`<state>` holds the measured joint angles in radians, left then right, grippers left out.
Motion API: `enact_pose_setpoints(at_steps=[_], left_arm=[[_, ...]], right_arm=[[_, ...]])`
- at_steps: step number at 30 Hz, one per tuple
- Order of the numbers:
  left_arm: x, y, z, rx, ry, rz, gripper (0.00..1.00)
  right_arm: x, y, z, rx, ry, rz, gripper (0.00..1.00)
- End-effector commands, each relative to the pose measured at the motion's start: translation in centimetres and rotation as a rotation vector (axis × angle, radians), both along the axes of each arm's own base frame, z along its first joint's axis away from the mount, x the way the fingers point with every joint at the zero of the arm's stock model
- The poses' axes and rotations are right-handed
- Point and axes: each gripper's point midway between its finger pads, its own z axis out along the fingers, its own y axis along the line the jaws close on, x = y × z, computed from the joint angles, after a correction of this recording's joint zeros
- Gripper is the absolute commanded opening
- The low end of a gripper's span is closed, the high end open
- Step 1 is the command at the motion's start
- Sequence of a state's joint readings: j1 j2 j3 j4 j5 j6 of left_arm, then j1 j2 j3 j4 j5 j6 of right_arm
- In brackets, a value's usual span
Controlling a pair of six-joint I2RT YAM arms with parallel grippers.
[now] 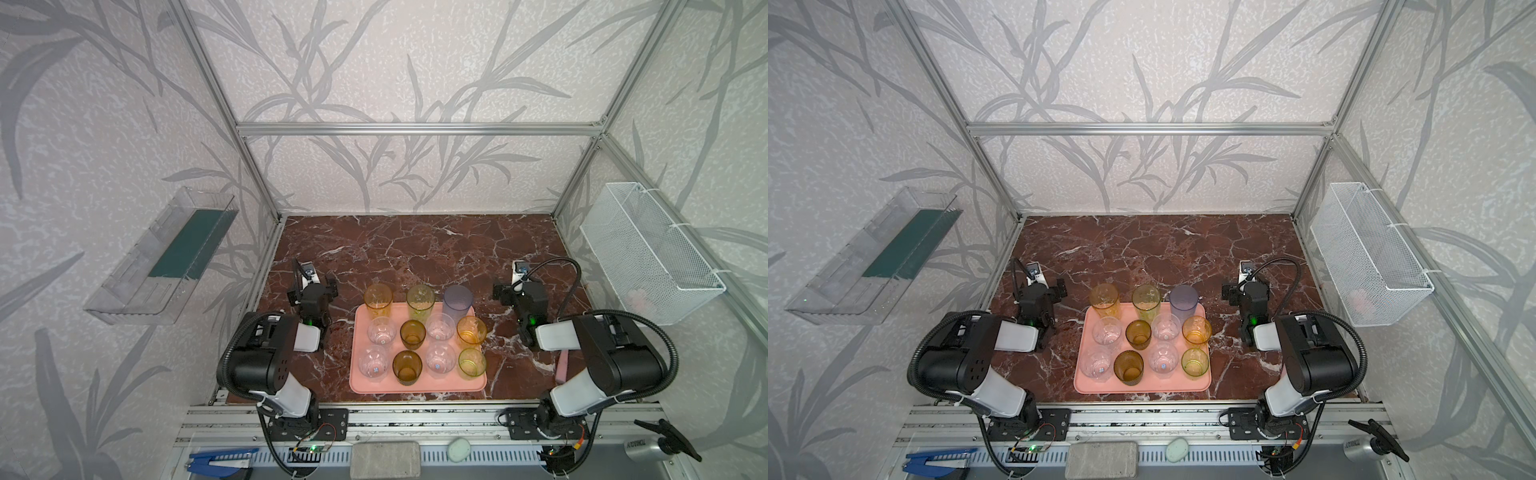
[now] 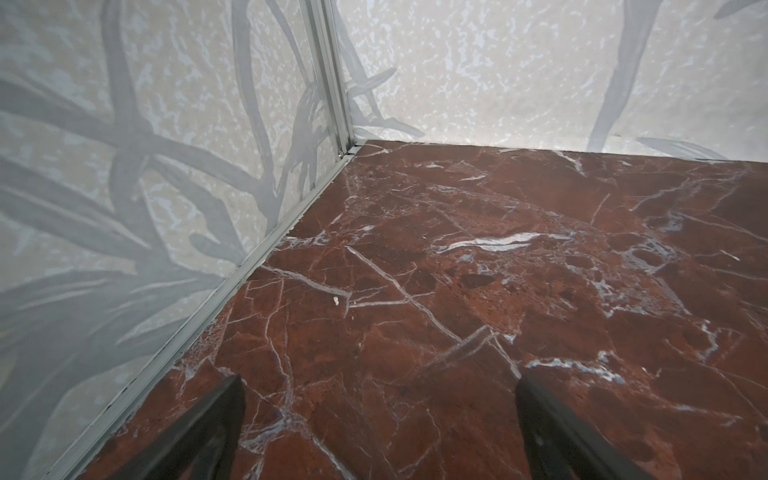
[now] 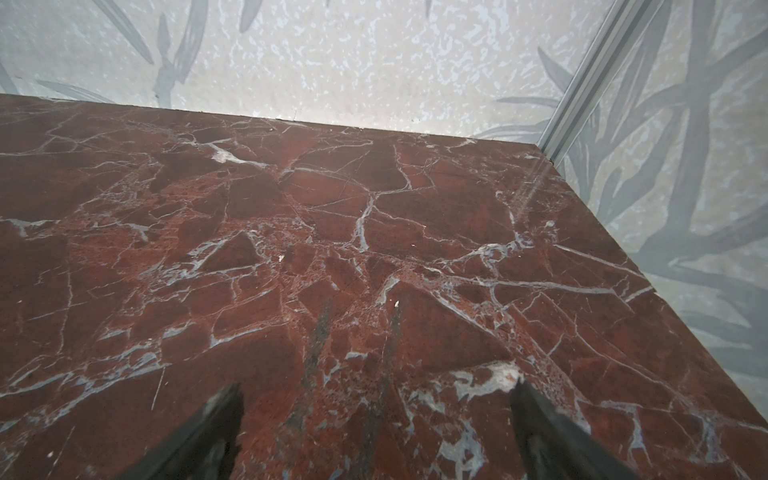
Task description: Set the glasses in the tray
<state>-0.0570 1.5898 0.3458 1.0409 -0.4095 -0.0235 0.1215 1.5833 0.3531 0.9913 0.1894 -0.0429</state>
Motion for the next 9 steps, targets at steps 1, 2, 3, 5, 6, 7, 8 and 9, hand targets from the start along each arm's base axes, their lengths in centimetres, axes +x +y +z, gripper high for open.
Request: enact_pose_setpoints(at_steps=[1,2,3,5,6,7,8,9], left_arm=[[0.20,-0.10,0.07,-0.011,0.002,-0.007,0.99],[0.17,-0.10,0.00,-0.013,0.007,-0.006,0.99],[0.17,-0.11,0.02,-0.008,0.002,-0.008,0.99],[0.16,-0.18,0.05,-0.006,0.001,-0.008,0.99],[0.17,-0.20,0.04,-0.006,0.002,-0.009,0.99],[0.20,-0.23,0.04,-0.005,0.000,-0.011,0.99],[0.24,-0.22,0.06,-0.005,0.001,-0.013,0.99],[0.25,-0.25,0.07,-0.006,0.003,-0.013,0.99]], right_arm=[[0.27,0.15,0.58,-0.002,-0.027,0.005,0.99],[0.25,0.17,0.51,-0.004,-0.025,0.006,0.99],[0.26,0.11,0.55,-0.003,-0.026,0.004,0.99],[0.25,0.11,0.51,-0.002,-0.025,0.004,0.99],[0.26,0.15,0.53,-0.002,-0.026,0.005,0.99],[0.26,0.12,0.54,-0.002,-0.026,0.005,0.99],[0.25,0.14,0.51,-0.003,-0.025,0.005,0.99],[0.26,0.09,0.55,-0.003,-0.026,0.004,0.99]])
